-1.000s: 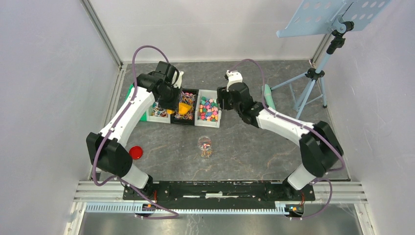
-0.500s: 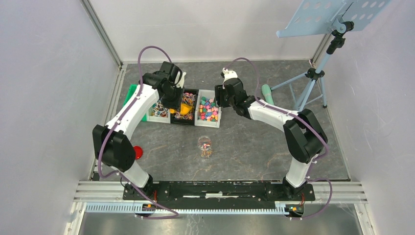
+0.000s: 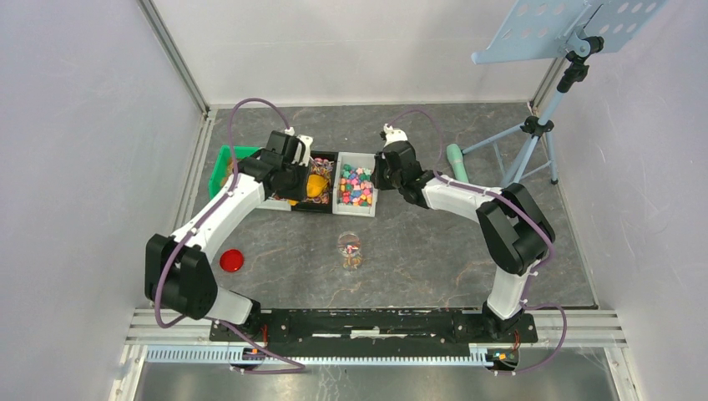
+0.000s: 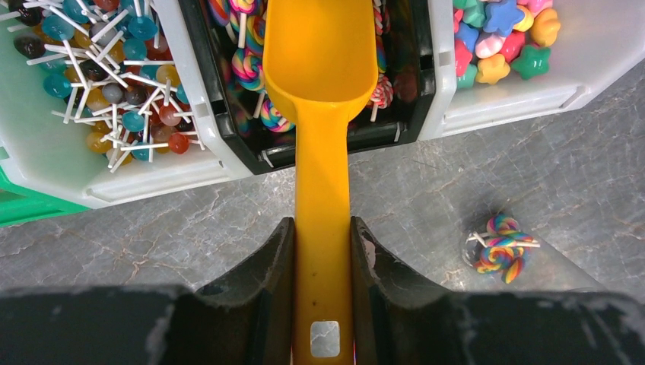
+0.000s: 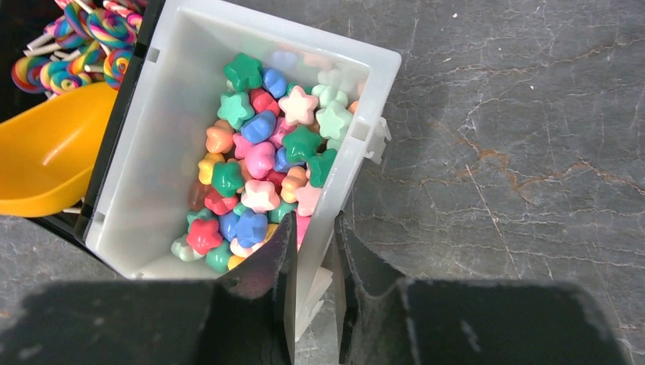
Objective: Pack the candies
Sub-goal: Scoop the fake candies from the storage box.
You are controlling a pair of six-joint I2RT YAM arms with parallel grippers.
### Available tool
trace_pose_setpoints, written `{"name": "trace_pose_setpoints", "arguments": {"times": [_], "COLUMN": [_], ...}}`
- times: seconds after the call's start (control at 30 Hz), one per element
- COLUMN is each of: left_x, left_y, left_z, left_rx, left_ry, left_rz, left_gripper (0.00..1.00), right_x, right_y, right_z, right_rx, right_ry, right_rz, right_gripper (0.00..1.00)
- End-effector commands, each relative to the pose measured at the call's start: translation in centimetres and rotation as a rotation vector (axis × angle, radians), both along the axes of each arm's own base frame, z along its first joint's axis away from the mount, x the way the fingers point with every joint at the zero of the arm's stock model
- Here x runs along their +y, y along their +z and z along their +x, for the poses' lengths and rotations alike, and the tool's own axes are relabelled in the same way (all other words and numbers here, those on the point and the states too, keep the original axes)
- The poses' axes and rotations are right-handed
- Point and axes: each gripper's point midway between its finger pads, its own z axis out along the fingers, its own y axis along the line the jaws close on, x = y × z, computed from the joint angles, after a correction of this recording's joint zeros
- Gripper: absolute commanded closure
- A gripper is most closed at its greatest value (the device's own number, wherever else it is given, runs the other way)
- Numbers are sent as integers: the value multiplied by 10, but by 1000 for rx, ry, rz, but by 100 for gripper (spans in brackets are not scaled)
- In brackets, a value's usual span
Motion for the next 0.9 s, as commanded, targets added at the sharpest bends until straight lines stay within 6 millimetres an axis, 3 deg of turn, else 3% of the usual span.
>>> {"name": "trace_pose_setpoints", "arguments": {"times": [0.0,0.27,0.5,0.63,0.87], "left_x": [7,13,25,22,11], "left_y": [3,-3,-3,-5,24], "left_z": [16,15,13,14,37], "left_rx": [-131,-216,-270,-264,-324], "left_ry": [39,110,159,129,94], "left_rz": [6,-28,-7,-6,-21], "left_gripper": [98,98,98,98,98], "right_x": [2,-2,-4,-2,0], "right_y": [-17,-27,-26,-24,-26], "right_z": [-15,-22,-22,-23,-27], "right_rx": [27,48,44,42,41], "right_ry": [63,68,56,63,84], "right_rz": [-14,-24,-18,-12,2], "right_gripper": [84,99,100,100,100]}}
